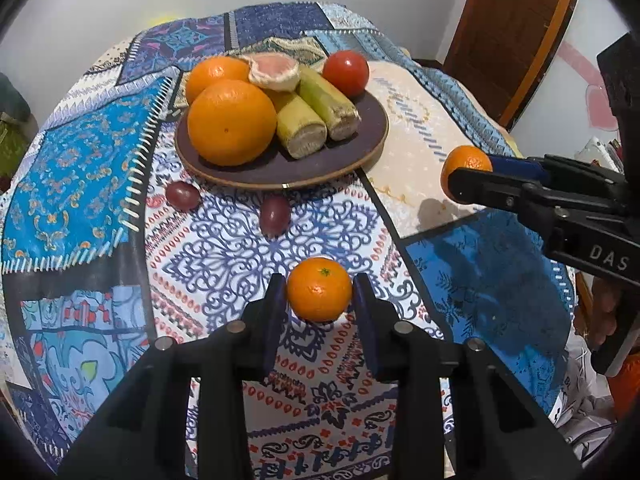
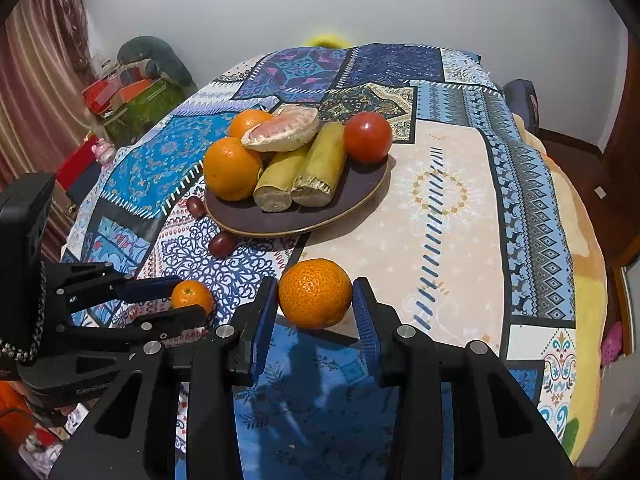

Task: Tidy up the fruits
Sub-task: 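Place the mandarin on the plate while the right gripper carries its mandarin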

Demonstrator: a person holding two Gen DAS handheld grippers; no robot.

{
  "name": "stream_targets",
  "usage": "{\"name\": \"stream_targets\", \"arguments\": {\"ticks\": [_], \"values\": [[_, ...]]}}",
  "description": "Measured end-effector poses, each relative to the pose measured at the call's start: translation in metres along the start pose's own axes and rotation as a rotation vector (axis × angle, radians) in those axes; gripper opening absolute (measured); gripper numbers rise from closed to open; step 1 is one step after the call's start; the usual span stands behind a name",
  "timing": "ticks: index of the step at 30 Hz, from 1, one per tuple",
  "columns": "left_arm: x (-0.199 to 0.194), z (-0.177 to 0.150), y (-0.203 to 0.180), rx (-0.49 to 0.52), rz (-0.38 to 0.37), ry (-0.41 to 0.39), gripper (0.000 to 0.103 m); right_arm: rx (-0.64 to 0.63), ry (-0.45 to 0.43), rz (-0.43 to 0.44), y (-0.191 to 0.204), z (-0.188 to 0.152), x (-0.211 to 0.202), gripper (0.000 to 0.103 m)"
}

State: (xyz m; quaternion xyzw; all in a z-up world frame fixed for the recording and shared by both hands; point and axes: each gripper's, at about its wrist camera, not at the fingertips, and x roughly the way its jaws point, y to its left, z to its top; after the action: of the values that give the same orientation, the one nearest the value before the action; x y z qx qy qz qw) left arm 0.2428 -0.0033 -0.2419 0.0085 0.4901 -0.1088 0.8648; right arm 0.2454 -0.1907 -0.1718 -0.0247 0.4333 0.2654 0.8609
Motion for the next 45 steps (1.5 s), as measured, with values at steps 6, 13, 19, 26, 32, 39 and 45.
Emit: {"name": "stream_targets", "arguments": {"ticks": [6,13,19,26,32,39,45], "values": [[-0.018,0.016,0.011,-0.040,0.005,-0.069,0.034,-0.003,-0.019,-0.003,-0.001,0.008,-0.001,0.035],[-0.025,0.034,0.019,-0.059,0.044,-0.137,0.034,-0.022,-0.045,-0.006,0.005,0.020,0.003,0.035],[-0.018,0.045,0.025,-0.078,0.051,-0.159,0.034,-0.037,-0.058,0.005,0.012,0.030,0.012,0.035],[-0.001,0.053,0.033,-0.100,0.036,-0.147,0.034,-0.059,-0.048,0.005,0.019,0.037,0.031,0.035],[0.014,0.058,0.036,-0.113,0.019,-0.126,0.034,-0.051,-0.023,0.026,0.017,0.037,0.046,0.035],[0.022,0.061,0.039,-0.124,0.007,-0.120,0.034,-0.028,-0.029,0.048,0.015,0.038,0.051,0.035],[0.019,0.061,0.038,-0.118,0.010,-0.125,0.034,-0.024,-0.021,0.052,0.014,0.040,0.053,0.036]]}}
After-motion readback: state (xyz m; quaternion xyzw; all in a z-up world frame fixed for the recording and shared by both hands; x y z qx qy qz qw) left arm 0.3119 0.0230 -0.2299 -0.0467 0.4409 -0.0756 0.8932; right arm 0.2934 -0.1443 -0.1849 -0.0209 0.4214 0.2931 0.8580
